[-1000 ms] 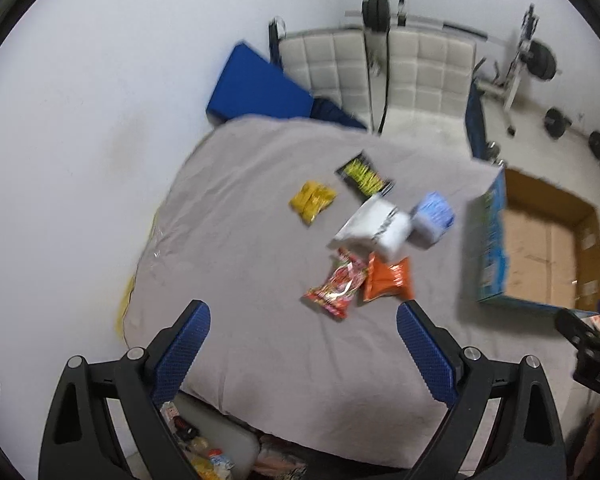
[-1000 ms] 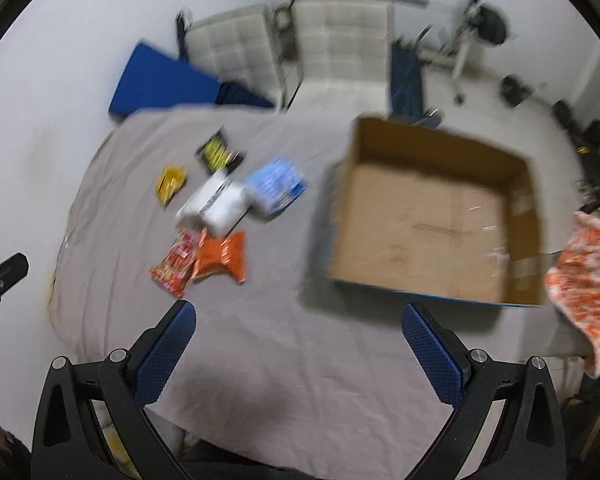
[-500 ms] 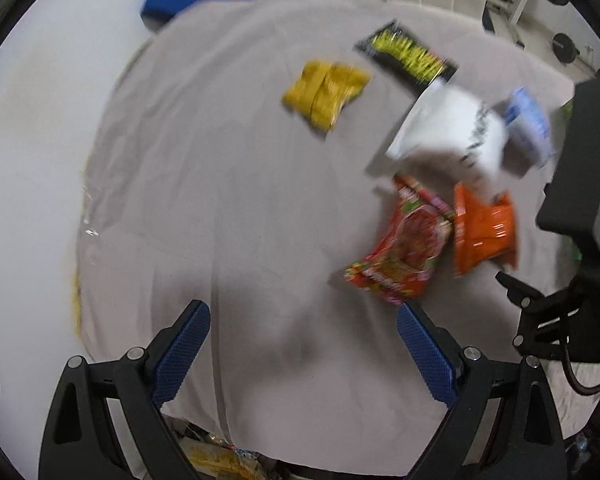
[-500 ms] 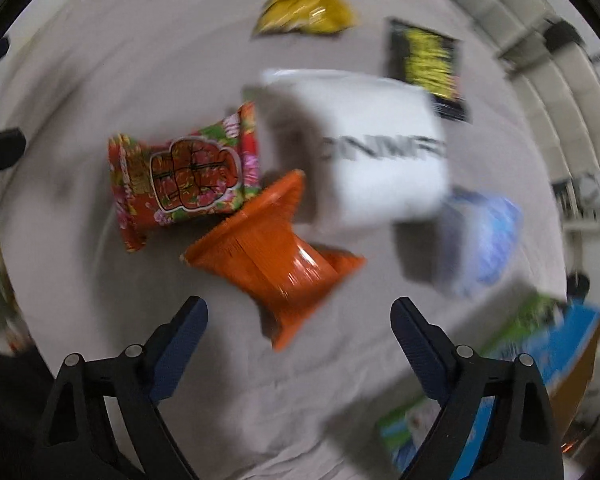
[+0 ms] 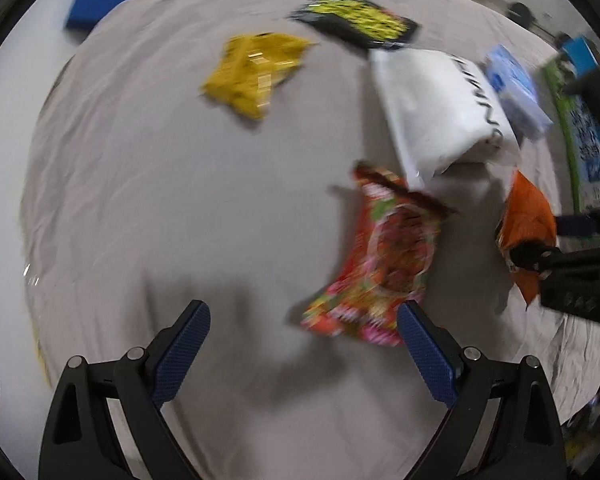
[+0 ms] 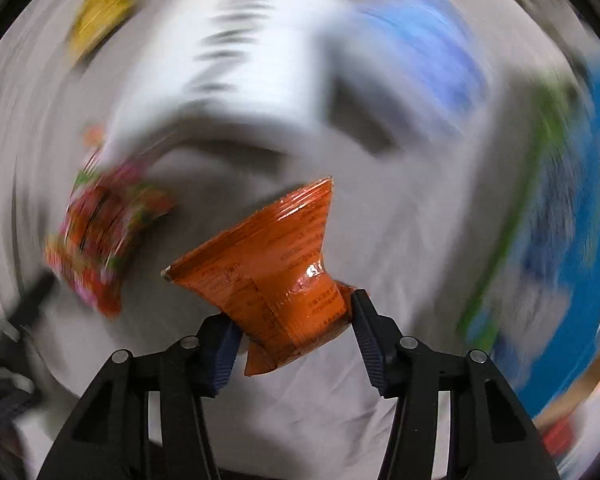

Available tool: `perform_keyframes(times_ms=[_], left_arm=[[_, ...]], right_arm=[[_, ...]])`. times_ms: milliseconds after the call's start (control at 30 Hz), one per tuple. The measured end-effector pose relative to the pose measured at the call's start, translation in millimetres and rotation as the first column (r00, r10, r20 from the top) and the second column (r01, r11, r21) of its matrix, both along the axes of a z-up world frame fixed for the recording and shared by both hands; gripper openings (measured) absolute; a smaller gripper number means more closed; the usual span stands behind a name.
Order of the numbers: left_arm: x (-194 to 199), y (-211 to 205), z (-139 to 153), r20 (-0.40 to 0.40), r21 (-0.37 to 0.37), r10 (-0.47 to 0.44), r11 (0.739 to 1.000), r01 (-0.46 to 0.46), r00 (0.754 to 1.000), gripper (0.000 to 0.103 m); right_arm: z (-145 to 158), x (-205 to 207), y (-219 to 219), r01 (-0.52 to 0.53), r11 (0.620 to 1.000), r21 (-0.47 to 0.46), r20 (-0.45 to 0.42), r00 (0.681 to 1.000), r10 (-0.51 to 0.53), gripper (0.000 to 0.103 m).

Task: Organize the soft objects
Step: 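Grasp the orange bag with the right tool while the left tool grasps the red-green jacket bag, then carry both bags into the cardboard box and open both tools to release them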

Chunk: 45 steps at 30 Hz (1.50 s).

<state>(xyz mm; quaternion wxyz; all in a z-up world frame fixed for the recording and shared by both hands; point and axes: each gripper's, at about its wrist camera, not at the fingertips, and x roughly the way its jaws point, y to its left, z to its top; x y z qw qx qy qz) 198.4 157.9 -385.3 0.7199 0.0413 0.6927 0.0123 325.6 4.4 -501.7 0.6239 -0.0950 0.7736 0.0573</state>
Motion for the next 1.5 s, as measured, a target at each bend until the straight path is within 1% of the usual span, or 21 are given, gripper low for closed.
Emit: perform_keyframes(times_ms=[67, 100, 133, 200, 233, 300, 333, 367, 400, 467, 500, 567, 700, 733, 833, 1000, 1200, 1300, 1400, 1433, 1500], left_arm=[[8, -15, -11, -0.009, -0.008, -0.037, 0.999, 0.037, 0.999, 0.096], [11, -20, -16, -0.018, -0.006, -0.048, 0.999, 0.048, 0.999, 0.096], [16, -27, -24, -0.030, -0.006, -0.064, 0.998, 0.064, 0.997, 0.096], [23, -37, -37, -0.046, -0.002, -0.084, 0.996, 0.084, 0.995, 0.096], [26, -42, -45, -0.062, -0.006, -0.098, 0.995, 0.098, 0.993, 0.095], [29, -46, -54, -0.078, -0.001, -0.107, 0.994, 0.107, 0.991, 0.084], [30, -48, -59, -0.094, -0.018, -0.105, 0.994, 0.104, 0.990, 0.075], [30, -47, -61, -0.105, -0.047, -0.094, 0.995, 0.089, 0.990, 0.071], [30, -45, -62, -0.107, -0.072, -0.070, 0.995, 0.062, 0.992, 0.070], [29, -43, -60, -0.083, -0.071, -0.054, 0.996, 0.048, 0.995, 0.056], [28, -41, -58, -0.075, -0.071, -0.046, 0.997, 0.040, 0.996, 0.052], [27, -40, -55, -0.066, -0.087, -0.013, 0.996, 0.007, 0.998, 0.046], [26, -32, -48, -0.062, -0.123, 0.045, 0.991, -0.052, 0.997, 0.044], [25, -28, -49, -0.063, -0.128, 0.055, 0.990, -0.063, 0.997, 0.043], [20, -25, -47, -0.048, -0.114, 0.071, 0.991, -0.076, 0.996, 0.043], [14, -19, -23, -0.002, -0.096, 0.091, 0.991, -0.091, 0.996, 0.043], [-1, -40, 45, 0.071, -0.131, 0.124, 0.985, -0.114, 0.990, 0.043], [-10, -46, 76, 0.115, -0.150, 0.124, 0.983, -0.106, 0.986, 0.043], [-13, -53, 98, 0.154, -0.164, 0.116, 0.982, -0.090, 0.981, 0.043], [-12, -65, 103, 0.170, -0.170, 0.111, 0.982, -0.081, 0.979, 0.043], [-6, -79, 118, 0.194, -0.180, 0.095, 0.982, -0.059, 0.976, 0.043]], right_arm=[[-2, 2, -22, 0.161, 0.987, 0.010, 0.016, 0.987, -0.162, 0.056], [-6, 0, -35, 0.267, 0.962, 0.059, -0.002, 0.964, -0.267, 0.057], [-10, 1, -41, 0.318, 0.943, 0.098, -0.027, 0.948, -0.317, 0.064], [-19, 2, -45, 0.360, 0.919, 0.163, -0.069, 0.933, -0.353, 0.078], [-19, 3, -44, 0.353, 0.918, 0.179, -0.064, 0.936, -0.347, 0.078], [-8, -2, -42, 0.286, 0.942, 0.175, -0.028, 0.958, -0.286, 0.078], [0, 0, -40, 0.240, 0.959, 0.151, -0.001, 0.970, -0.242, 0.078], [6, 4, -36, 0.209, 0.969, 0.132, 0.015, 0.977, -0.212, 0.078], [4, 7, -28, 0.178, 0.977, 0.118, 0.029, 0.983, -0.183, 0.078], [-1, 10, -18, 0.118, 0.989, 0.085, 0.050, 0.991, -0.122, 0.078], [-8, 5, -6, 0.100, 0.992, 0.071, 0.057, 0.993, -0.104, 0.077], [-16, -3, 8, 0.076, 0.996, 0.051, 0.068, 0.995, -0.079, 0.058], [-20, -14, 10, 0.150, 0.987, 0.063, 0.101, 0.983, -0.156, 0.047], [-17, -14, 7, 0.178, 0.981, 0.079, 0.102, 0.977, -0.186, 0.037], [-1, -17, -7, 0.236, 0.965, 0.112, 0.098, 0.964, -0.247, 0.037], [21, -17, -13, 0.232, 0.965, 0.125, 0.124, 0.961, -0.247, 0.037], [64, -29, -14, 0.212, 0.960, 0.183, 0.171, 0.955, -0.244, 0.037], [98, -36, -46, 0.215, 0.950, 0.227, 0.188, 0.947, -0.259, 0.037], [119, -39, -74, 0.223, 0.939, 0.262, 0.206, 0.938, -0.280, 0.037], [129, -39, -77, 0.226, 0.935, 0.272, 0.211, 0.934, -0.287, 0.037], [151, -46, -105, 0.234, 0.928, 0.288, 0.223, 0.927, -0.303, 0.037]])
